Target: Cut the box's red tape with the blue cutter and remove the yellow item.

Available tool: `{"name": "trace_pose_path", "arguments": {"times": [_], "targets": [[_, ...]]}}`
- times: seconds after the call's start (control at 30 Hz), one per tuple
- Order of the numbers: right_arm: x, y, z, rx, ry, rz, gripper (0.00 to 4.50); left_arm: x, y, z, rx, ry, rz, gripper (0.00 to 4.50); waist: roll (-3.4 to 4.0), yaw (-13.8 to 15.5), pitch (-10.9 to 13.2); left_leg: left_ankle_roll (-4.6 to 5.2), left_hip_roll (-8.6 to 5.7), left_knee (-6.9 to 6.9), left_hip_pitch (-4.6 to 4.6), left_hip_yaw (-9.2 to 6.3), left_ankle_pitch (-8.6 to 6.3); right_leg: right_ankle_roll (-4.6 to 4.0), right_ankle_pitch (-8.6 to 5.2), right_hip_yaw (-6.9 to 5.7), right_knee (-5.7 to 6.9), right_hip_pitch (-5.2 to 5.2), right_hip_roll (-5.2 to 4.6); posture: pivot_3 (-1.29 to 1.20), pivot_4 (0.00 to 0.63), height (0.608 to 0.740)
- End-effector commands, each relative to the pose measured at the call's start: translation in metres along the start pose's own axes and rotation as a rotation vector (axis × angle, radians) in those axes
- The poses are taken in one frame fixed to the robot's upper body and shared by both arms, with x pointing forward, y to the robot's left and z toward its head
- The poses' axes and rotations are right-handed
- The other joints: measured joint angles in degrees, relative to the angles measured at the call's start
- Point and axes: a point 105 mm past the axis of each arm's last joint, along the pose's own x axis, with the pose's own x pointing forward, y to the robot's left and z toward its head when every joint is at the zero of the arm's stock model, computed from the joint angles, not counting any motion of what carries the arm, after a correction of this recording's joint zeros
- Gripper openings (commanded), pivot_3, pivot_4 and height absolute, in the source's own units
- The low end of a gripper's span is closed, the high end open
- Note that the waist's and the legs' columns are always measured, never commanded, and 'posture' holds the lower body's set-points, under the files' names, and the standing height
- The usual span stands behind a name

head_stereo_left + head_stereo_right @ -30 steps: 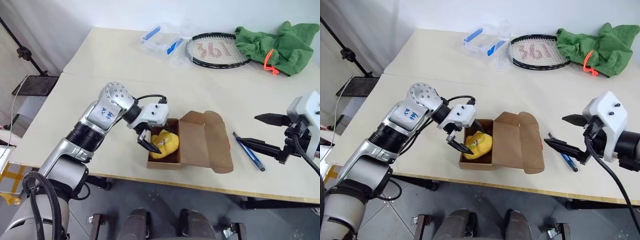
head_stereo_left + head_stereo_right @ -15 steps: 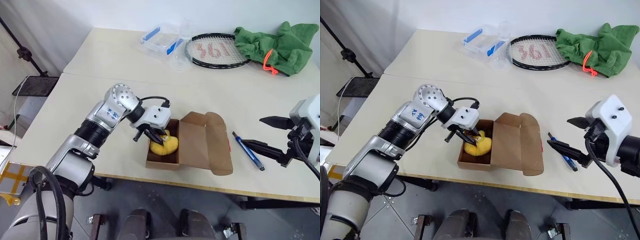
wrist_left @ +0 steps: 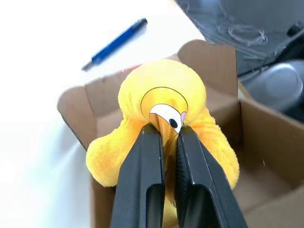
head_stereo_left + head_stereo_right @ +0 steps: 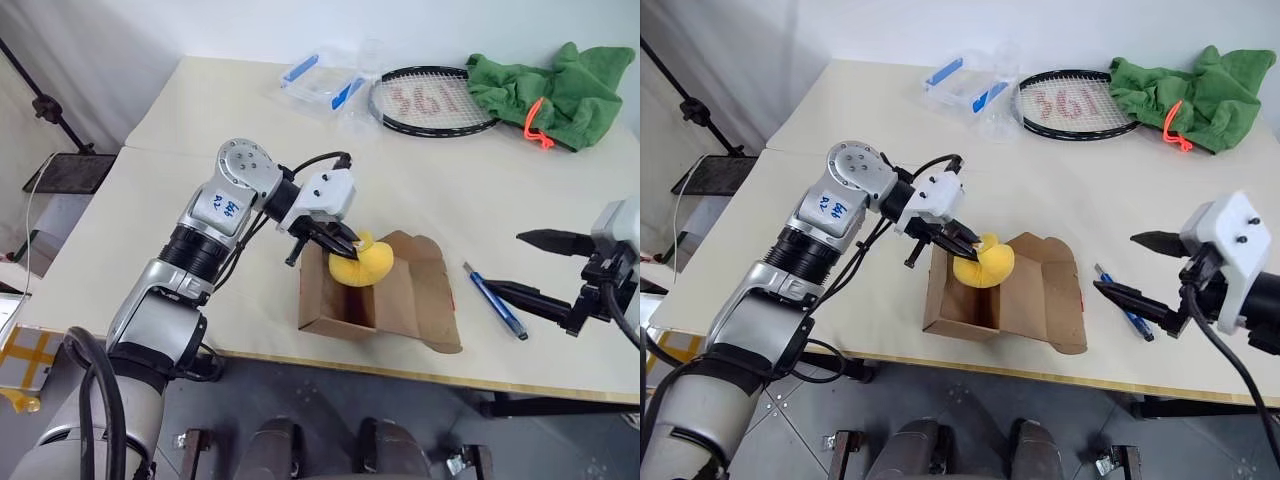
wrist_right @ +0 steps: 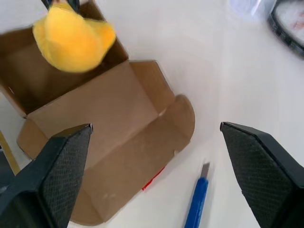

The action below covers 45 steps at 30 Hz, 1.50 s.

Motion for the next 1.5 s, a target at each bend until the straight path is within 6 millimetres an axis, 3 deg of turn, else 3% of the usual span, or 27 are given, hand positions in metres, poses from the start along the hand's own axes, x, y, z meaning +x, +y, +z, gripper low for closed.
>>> {"name": "trace_pose_path", "arguments": {"times": [0.03,0.17,0.3,0.43,0.53,0.63,0.87,1.0,1.17,1.27,1.33,1.43,1.5], "targets": [[-0.001,-0.006,0.009,-0.056,-0.018,0.009,4.50,-0.017,0.014,0.030,0.057,-0.111,0.151,0.04,0.00,-0.08,0.00,0.00,0.01,0.00,0.02,0.00,0.00,0.00,0.00,0.01,0.03,0.00,0.00,0.00,0.150,0.740],[0.001,-0.010,0.015,-0.082,-0.049,0.036,4.50,-0.040,0.039,0.047,0.049,-0.172,0.373,0.04,0.00,-0.15,0.00,0.00,0.01,0.03,0.04,0.01,0.00,0.00,0.00,0.05,0.06,0.00,-0.01,0.00,0.150,0.740],[0.004,-0.015,0.019,-0.070,-0.138,0.084,4.50,-0.082,0.053,0.017,-0.019,0.046,0.623,0.04,0.00,-0.14,0.00,0.00,-0.01,0.04,0.05,0.02,0.00,0.00,0.00,0.05,0.08,0.01,-0.01,0.00,0.150,0.740],[0.006,-0.017,0.009,-0.057,-0.232,0.207,4.50,-0.137,0.026,-0.041,-0.186,0.283,0.791,0.04,0.00,-1.05,0.00,-0.01,0.00,-0.07,0.18,0.09,0.01,0.00,0.00,0.08,0.09,0.01,0.02,0.00,0.150,0.740],[0.007,-0.023,0.005,-0.079,-0.245,0.227,4.50,-0.153,0.014,-0.059,-0.273,0.343,0.850,0.04,-0.01,-1.43,0.01,-0.01,0.01,-0.14,0.28,0.17,0.01,0.00,0.00,0.15,0.14,0.03,0.02,0.00,0.150,0.740],[0.014,-0.032,0.005,-0.071,-0.253,0.235,4.50,-0.173,-0.008,-0.084,-0.355,0.429,0.892,0.90,-0.06,-1.15,0.03,-0.01,0.00,0.06,0.21,0.09,0.00,0.00,0.00,0.18,0.18,0.04,0.00,0.00,0.150,0.740],[0.027,-0.041,0.010,-0.069,-0.287,0.248,4.50,-0.187,-0.034,-0.099,-0.449,0.474,0.912,3.21,-0.07,-1.19,0.04,-0.02,-0.03,0.03,0.20,0.03,0.01,0.00,0.00,0.19,0.22,0.04,-0.03,0.00,0.150,0.740],[0.031,-0.046,0.013,-0.064,-0.305,0.242,4.50,-0.199,-0.039,-0.090,-0.440,0.458,0.929,4.39,-0.07,-1.45,0.04,-0.02,-0.01,0.03,0.20,0.08,0.00,0.00,0.00,0.21,0.22,0.02,-0.03,0.00,0.150,0.740],[0.030,-0.052,0.008,-0.067,-0.288,0.217,4.50,-0.209,-0.041,-0.076,-0.395,0.393,0.956,4.47,-0.06,-1.36,0.04,-0.02,-0.01,0.03,0.21,0.08,0.00,0.00,0.00,0.20,0.23,0.02,-0.03,0.00,0.150,0.740],[0.029,-0.056,0.001,-0.047,-0.276,0.212,4.50,-0.202,-0.047,-0.060,-0.342,0.243,0.955,4.47,-0.06,-1.51,0.04,-0.03,0.00,0.00,0.22,0.09,0.00,0.00,0.00,0.21,0.24,0.01,-0.03,0.00,0.150,0.740],[0.026,-0.062,0.004,-0.030,-0.346,0.186,4.50,-0.199,-0.057,-0.063,-0.311,0.247,0.948,4.47,-0.06,-1.58,0.03,-0.03,0.01,-0.03,0.25,0.09,0.00,0.00,0.00,0.22,0.24,0.01,-0.04,0.00,0.150,0.740],[0.029,-0.062,-0.017,-0.057,-0.285,0.206,4.50,-0.188,-0.078,-0.070,-0.314,0.206,0.908,4.47,-0.04,-1.66,0.03,-0.04,0.01,-0.08,0.35,0.19,-0.01,0.00,0.00,0.30,0.24,0.05,-0.05,0.00,0.150,0.740],[0.028,-0.062,-0.034,-0.027,-0.257,0.239,4.50,-0.181,-0.090,-0.065,-0.333,0.031,0.921,4.47,-0.04,-1.66,0.03,-0.05,0.03,-0.12,0.42,0.23,-0.01,-0.01,0.00,0.33,0.26,0.07,-0.03,0.00,0.150,0.740]]}}
